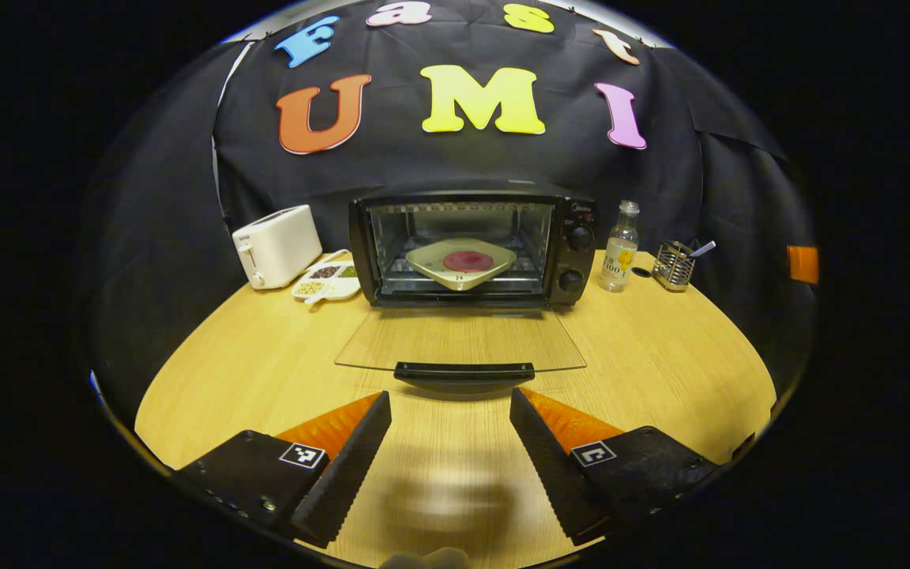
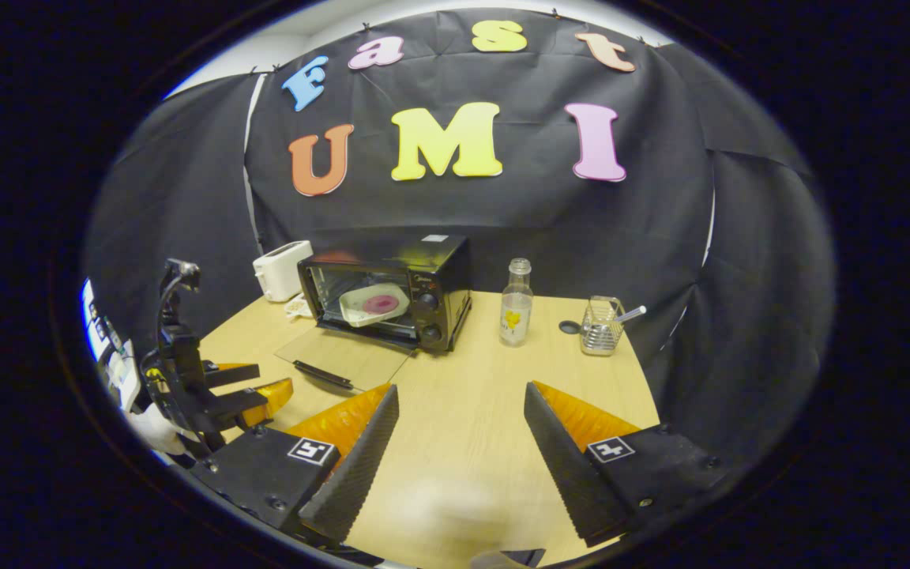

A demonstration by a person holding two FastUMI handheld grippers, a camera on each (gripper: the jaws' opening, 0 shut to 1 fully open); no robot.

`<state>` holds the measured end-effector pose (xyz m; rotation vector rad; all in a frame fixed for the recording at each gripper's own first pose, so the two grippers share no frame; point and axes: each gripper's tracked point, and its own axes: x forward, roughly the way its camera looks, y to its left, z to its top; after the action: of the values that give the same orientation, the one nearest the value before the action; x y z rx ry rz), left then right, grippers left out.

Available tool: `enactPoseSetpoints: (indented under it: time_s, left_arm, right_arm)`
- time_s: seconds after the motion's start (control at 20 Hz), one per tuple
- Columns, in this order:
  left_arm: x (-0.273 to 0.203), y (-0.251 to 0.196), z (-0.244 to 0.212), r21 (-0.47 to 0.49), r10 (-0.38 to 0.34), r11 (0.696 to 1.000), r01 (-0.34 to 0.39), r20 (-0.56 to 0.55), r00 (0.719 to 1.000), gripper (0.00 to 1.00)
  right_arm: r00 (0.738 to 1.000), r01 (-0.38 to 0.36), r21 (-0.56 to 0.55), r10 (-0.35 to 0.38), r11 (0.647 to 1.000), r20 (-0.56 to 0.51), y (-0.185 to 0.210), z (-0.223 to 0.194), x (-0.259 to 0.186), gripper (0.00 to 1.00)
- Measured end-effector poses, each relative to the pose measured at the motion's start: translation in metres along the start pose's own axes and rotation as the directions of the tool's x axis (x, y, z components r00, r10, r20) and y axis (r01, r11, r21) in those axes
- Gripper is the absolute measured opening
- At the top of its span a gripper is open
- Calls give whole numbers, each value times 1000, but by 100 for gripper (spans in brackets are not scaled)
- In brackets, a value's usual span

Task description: Open the electric oven with the left hand, put the food in, and close the electric oven.

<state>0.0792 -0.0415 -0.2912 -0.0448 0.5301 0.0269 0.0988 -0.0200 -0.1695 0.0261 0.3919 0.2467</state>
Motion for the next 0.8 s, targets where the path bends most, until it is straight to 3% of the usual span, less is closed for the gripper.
enactPoseSetpoints:
  time_s: [0.1, 0.15, 0.25, 0.45, 0.5, 0.8]
  left_arm:
    - [16, -2, -10, 1, -17, 1000, 17, -26, 1000, 97]
    - [24, -2, -15, 9, -21, 1000, 22, -39, 999, 97]
    - [38, -3, -25, 30, -18, 999, 20, -67, 998, 98]
    - [62, -9, -34, 36, -51, 998, 55, -100, 994, 100]
    - [65, -12, -35, 41, -61, 997, 66, -105, 993, 97]
    - [81, -14, -37, 42, -79, 996, 85, -123, 989, 97]
  right_arm:
    - [1000, 25, 10, -25, 1000, -9, -1, 1, -1, 100]
    - [999, 39, 11, -39, 999, -8, -1, 2, -3, 96]
    - [997, 71, 5, -71, 997, -16, -4, 2, -5, 100]
    - [990, 136, 40, -135, 990, -36, -8, 3, -6, 96]
    - [989, 148, 40, -146, 988, -37, -8, 3, -5, 100]
    - [983, 175, 54, -172, 983, -60, -4, 5, 1, 96]
